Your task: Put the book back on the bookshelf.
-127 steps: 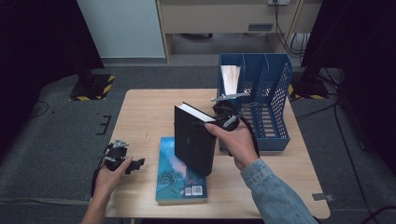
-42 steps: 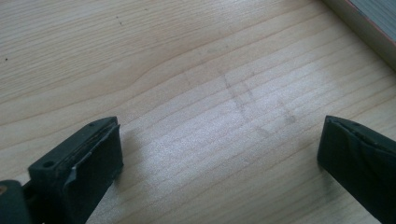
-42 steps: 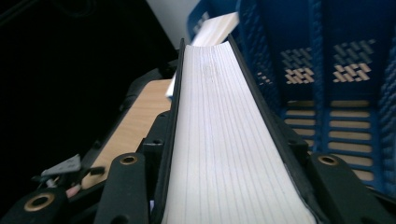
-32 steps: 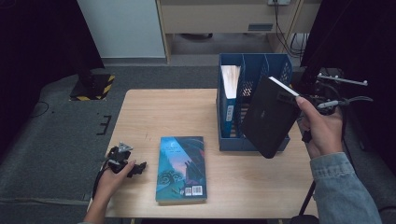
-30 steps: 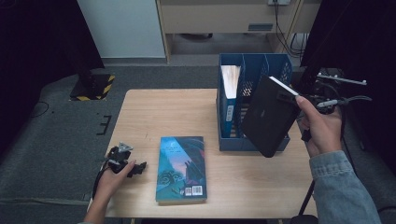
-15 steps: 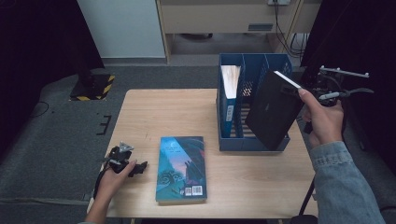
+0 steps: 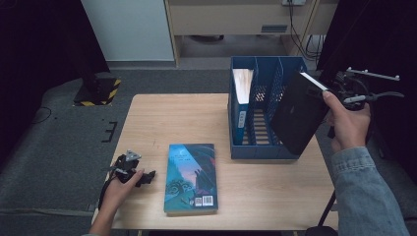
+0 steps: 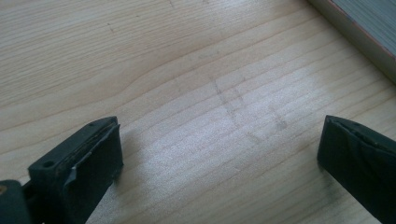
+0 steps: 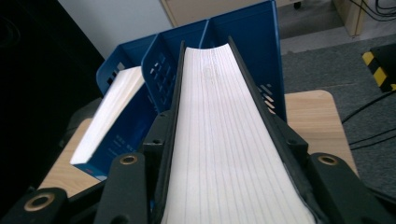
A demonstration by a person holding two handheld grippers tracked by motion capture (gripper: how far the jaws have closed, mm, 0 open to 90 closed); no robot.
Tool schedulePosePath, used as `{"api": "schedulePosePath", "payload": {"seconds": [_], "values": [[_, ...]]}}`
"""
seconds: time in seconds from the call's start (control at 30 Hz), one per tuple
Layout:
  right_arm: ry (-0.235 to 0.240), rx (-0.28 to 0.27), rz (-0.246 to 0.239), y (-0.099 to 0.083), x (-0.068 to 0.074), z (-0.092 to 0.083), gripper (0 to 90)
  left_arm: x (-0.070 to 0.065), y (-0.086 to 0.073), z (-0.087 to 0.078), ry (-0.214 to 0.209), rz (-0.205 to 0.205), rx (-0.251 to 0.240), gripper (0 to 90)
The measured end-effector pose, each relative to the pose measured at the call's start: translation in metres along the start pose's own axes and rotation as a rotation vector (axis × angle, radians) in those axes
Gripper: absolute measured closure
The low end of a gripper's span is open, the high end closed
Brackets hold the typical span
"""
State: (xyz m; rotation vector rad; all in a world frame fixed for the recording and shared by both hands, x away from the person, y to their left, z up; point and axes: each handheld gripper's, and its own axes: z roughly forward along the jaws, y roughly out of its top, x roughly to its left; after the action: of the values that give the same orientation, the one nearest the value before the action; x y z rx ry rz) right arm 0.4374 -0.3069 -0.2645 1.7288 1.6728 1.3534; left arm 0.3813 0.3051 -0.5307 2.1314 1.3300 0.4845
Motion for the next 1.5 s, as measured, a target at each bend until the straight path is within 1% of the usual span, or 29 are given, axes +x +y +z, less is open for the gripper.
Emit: {"api": "schedulePosePath", "payload": {"seconds": [0.1, 0.17, 0.2, 0.33, 0.4, 0.5, 0.6, 0.77, 0.8, 0.9, 1.03, 1.2, 1.37, 1.5], "values": [[-0.020, 0.001, -0.005, -0.001, -0.003, -0.001, 51.8, 0.000, 0.000, 0.000, 0.000, 0.000, 0.001, 0.0], [-0.020, 0.002, -0.009, -0.001, -0.005, -0.001, 51.8, 0.000, 0.000, 0.000, 0.000, 0.000, 0.001, 0.0], [-0.035, 0.009, -0.012, 0.000, -0.010, 0.000, 51.8, 0.000, 0.000, 0.000, -0.001, 0.000, 0.001, 0.0], [-0.040, 0.024, -0.031, 0.000, -0.013, 0.006, 51.7, 0.000, 0.000, 0.000, -0.001, 0.000, -0.001, 0.0], [-0.032, 0.032, -0.027, -0.001, -0.016, 0.009, 51.8, 0.000, 0.000, 0.000, -0.001, 0.000, -0.002, 0.0], [-0.031, 0.033, -0.022, -0.001, -0.018, 0.011, 51.9, 0.000, 0.000, 0.000, -0.001, 0.000, -0.001, 0.0], [-0.040, 0.032, -0.027, 0.000, -0.019, 0.013, 51.9, 0.000, 0.000, 0.000, -0.001, 0.000, -0.002, 0.0], [-0.060, 0.028, -0.037, 0.003, -0.022, 0.017, 52.0, 0.000, 0.000, 0.000, -0.002, 0.001, -0.002, 0.0], [-0.074, 0.021, -0.032, 0.004, -0.025, 0.021, 52.0, 0.000, 0.000, 0.000, -0.002, 0.002, -0.002, 0.0], [-0.083, 0.012, -0.034, 0.006, -0.025, 0.026, 52.1, 0.000, 0.000, 0.000, -0.004, 0.003, -0.001, 0.0], [-0.101, 0.024, -0.040, 0.007, -0.028, 0.032, 52.1, 0.000, 0.000, 0.000, -0.007, 0.006, 0.000, 0.0], [-0.122, 0.033, -0.038, 0.005, -0.030, 0.039, 52.0, 0.000, 0.000, 0.000, -0.008, 0.008, 0.001, 0.0], [-0.109, 0.030, -0.021, 0.007, -0.031, 0.041, 52.1, -0.001, -0.001, 0.000, -0.007, 0.007, -0.005, 0.0], [-0.109, 0.029, -0.034, 0.006, -0.026, 0.044, 52.1, -0.002, -0.001, -0.001, -0.008, 0.009, -0.004, 0.0]]}}
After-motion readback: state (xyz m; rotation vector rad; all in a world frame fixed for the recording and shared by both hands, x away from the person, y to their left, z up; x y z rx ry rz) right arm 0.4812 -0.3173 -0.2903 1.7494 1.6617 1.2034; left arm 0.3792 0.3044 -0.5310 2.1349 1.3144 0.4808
